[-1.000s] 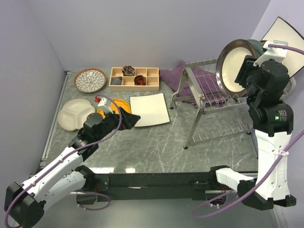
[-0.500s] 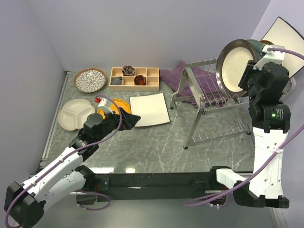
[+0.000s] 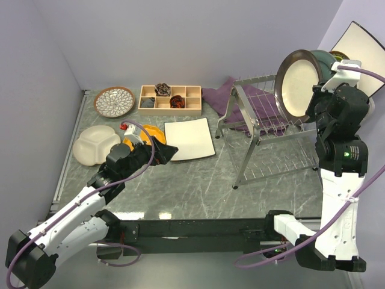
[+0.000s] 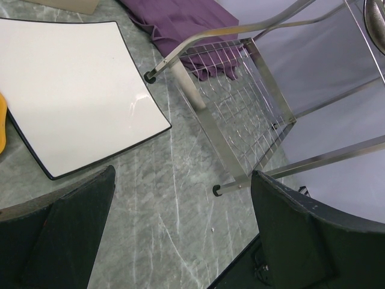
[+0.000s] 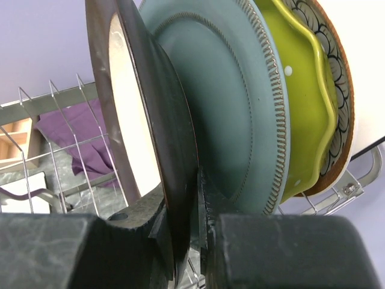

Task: Unload the plates from the dish rack
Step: Unload the plate from the dish rack.

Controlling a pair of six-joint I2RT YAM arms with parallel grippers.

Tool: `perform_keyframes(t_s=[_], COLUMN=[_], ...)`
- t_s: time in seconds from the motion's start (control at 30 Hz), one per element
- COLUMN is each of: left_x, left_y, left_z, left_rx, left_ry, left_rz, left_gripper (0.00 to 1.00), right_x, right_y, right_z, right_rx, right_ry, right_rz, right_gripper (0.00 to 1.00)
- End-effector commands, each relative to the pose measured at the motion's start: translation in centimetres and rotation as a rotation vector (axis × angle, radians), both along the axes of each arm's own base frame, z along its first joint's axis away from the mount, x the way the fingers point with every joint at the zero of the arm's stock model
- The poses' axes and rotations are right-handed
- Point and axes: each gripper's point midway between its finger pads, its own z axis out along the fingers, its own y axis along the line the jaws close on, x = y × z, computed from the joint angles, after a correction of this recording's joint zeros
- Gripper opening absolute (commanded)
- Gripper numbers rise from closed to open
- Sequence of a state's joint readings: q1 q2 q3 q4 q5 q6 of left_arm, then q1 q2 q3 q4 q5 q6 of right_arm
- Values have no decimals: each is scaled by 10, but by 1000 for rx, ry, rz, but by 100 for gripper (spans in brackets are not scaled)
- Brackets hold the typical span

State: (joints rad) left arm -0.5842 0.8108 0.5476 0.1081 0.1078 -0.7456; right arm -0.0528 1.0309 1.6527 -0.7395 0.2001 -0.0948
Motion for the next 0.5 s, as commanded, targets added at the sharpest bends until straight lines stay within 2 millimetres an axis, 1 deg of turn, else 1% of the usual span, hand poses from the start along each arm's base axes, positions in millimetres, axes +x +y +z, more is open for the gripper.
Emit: perform_keyframes(t_s=[0.0,0.13,0.23,0.37,0.47], left_x=[1,2,2,2,3], left_y=[-3,-3,-2,-2,-1], left_z=[9,8,8,9,9], left_rx=[-22,-19,-17,-15,-15], left_ry=[-36,-32,-33,-35,-35], left_rz=[-5,-3,1,4,9], left_gripper=[99,99,100,99,99], right_x=[-11,-13,-17,-26,-31], right_y=[1,10,12,19,21], right_z=[61,84,100,124,138], right_rx=[-59,-76,-87,-95,-97], right_ry=[-214,-292,-342,-424,-462], right_rz=[18,70,79,115,123], right_gripper=[0,0,0,0,0])
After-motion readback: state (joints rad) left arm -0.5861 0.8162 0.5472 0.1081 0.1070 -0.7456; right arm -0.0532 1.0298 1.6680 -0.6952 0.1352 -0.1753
